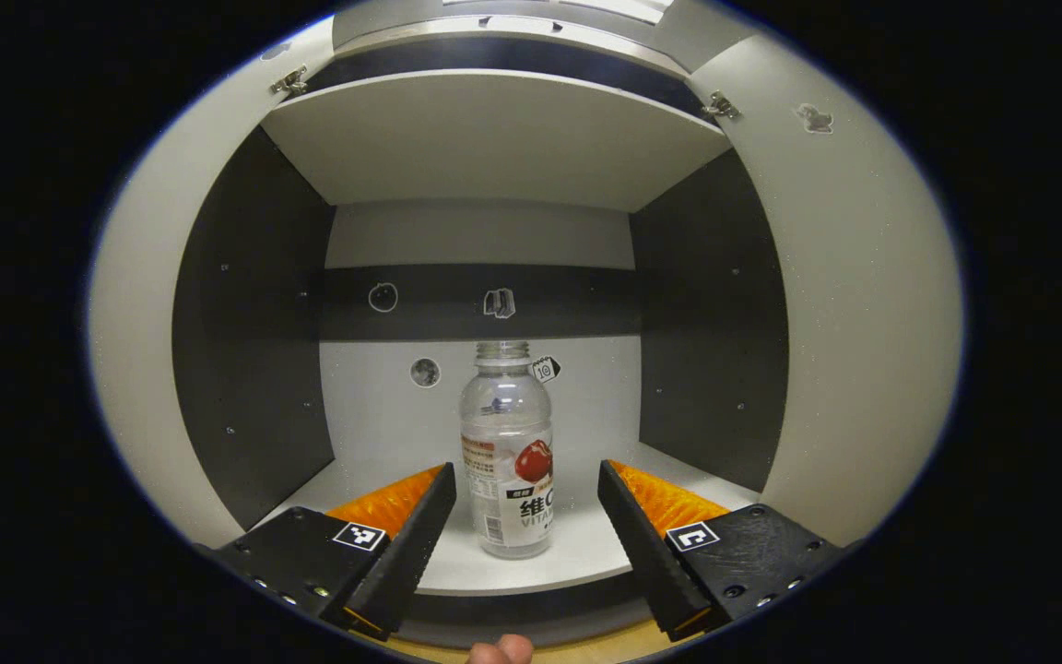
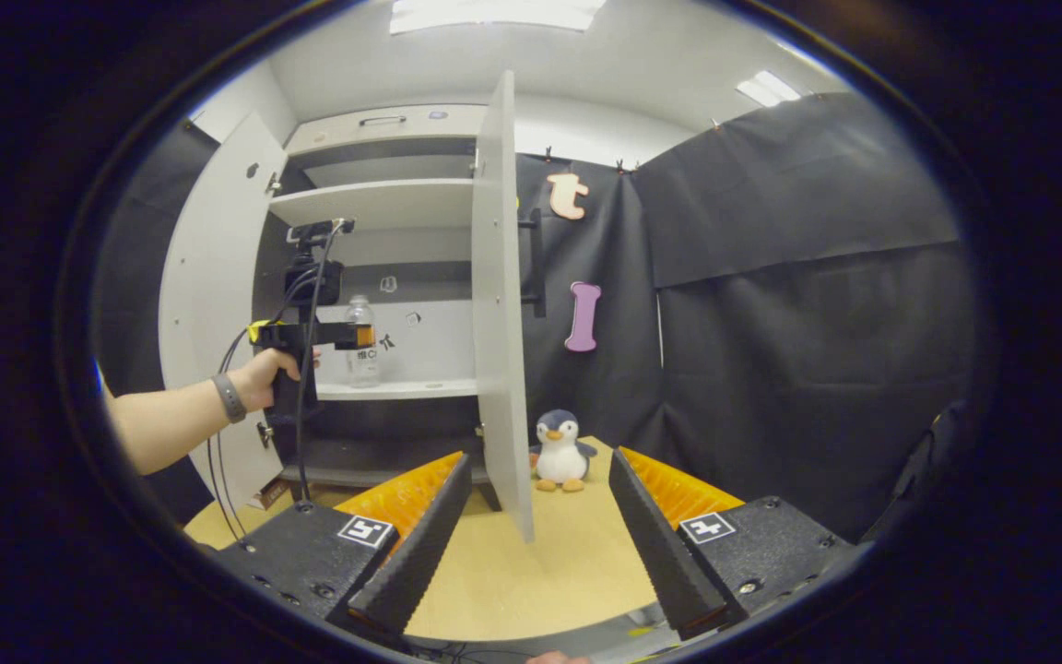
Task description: Grasp the bottle in the cabinet with the left hand and place it on the coaster, then close the right door with the right hand and the left door with the left hand.
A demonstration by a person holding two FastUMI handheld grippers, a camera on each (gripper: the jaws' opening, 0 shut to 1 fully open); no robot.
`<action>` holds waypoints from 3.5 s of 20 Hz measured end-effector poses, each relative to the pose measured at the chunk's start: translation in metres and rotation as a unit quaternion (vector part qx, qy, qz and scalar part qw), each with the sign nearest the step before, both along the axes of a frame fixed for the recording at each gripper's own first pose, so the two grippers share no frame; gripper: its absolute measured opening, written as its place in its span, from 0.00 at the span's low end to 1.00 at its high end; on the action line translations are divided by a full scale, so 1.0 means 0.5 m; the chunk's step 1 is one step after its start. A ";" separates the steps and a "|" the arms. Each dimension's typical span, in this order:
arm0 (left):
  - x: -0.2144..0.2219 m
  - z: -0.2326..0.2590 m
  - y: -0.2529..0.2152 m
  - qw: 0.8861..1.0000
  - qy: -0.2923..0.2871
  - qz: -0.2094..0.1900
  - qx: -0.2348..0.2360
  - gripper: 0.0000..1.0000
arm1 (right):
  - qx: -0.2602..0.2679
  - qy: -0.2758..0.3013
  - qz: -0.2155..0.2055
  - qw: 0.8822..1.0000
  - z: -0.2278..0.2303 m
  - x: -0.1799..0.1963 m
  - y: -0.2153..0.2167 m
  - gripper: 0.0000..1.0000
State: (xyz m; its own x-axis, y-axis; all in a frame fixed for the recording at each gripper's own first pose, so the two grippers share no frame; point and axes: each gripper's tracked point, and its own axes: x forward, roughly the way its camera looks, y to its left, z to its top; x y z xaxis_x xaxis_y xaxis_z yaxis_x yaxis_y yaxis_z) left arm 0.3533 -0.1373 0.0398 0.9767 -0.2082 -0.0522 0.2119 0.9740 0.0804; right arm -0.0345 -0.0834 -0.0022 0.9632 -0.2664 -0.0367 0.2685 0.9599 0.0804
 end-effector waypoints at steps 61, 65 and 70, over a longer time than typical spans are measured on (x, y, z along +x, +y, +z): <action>-0.563 -0.539 -0.022 0.999 0.030 -0.013 -0.017 0.76 | -0.018 -0.015 0.098 0.995 0.078 0.010 0.096 0.95; -0.568 -0.540 -0.026 1.000 0.024 -0.008 -0.004 0.77 | -0.021 -0.012 0.105 0.994 0.075 0.016 0.107 0.98; -0.566 -0.557 -0.022 0.999 0.038 0.003 -0.002 0.81 | -0.020 -0.009 0.105 0.994 0.070 0.019 0.104 0.98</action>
State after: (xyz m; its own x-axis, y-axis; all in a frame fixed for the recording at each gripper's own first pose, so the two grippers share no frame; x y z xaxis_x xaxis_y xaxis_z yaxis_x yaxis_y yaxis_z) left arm 0.0701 -0.1481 -0.2389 0.9712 -0.2028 -0.1253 0.2115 0.9755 0.0604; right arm -0.0252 -0.0314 0.0327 0.9981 -0.0604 -0.0131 0.0609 0.9972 0.0435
